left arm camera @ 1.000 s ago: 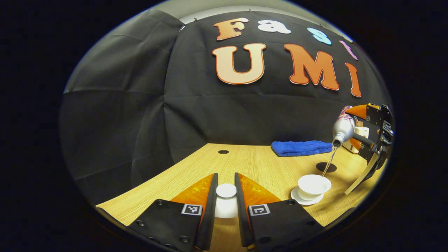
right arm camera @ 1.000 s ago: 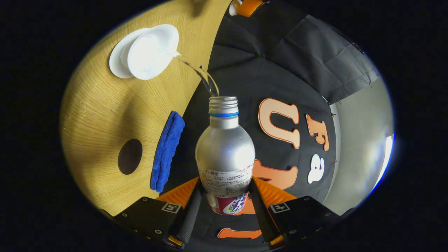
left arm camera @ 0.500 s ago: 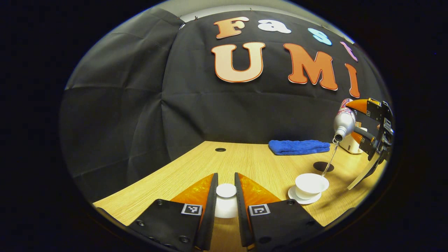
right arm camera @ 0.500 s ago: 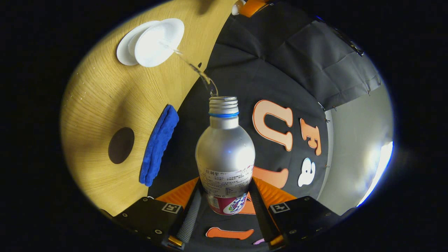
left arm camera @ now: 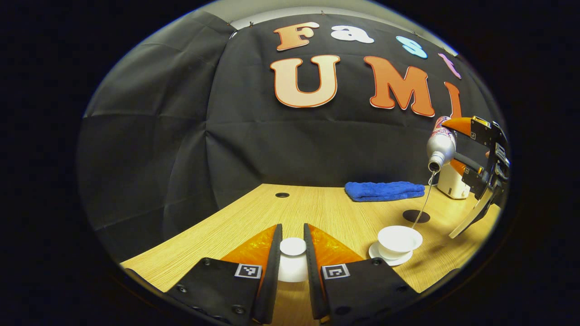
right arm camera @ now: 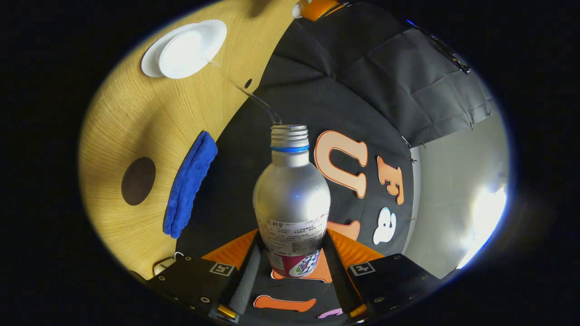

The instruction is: Open the teacup lid with one hand, grasp the water bottle and pour water into the teacup with the other hand; after pouring, place the water bottle on the coaster and then close the teacup lid.

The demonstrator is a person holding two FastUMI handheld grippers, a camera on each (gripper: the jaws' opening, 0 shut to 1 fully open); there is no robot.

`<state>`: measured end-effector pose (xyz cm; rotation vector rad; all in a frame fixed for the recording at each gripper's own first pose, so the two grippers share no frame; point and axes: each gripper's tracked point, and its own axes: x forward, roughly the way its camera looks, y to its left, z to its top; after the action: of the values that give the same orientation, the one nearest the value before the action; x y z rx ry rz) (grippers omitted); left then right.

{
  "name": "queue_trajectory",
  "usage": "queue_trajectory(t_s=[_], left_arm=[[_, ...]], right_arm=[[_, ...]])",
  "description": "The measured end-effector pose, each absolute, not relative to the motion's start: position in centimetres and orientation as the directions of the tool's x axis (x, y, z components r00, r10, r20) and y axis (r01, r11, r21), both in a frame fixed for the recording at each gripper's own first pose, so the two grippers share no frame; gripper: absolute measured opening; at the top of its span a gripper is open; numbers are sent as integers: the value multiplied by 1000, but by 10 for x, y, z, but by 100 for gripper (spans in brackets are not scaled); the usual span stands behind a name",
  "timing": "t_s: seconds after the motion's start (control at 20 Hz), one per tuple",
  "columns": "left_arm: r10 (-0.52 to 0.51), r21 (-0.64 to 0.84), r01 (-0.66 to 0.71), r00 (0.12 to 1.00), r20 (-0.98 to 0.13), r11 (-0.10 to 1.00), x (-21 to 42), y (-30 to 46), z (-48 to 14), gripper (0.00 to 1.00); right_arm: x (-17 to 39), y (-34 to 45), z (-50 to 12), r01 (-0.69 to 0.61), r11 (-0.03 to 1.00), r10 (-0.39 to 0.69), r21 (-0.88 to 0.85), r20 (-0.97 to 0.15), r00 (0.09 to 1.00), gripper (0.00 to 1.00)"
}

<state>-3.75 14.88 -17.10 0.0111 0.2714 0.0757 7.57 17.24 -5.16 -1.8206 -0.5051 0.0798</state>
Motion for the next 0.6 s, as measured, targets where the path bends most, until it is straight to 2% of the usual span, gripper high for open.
queue_trajectory(t_s=[0.6], left_arm=[[41,22,-36,966,-255,999,-32,136,-165,34]], right_arm=[[58,201,-91,295,-243,455,-924,160,876,77]])
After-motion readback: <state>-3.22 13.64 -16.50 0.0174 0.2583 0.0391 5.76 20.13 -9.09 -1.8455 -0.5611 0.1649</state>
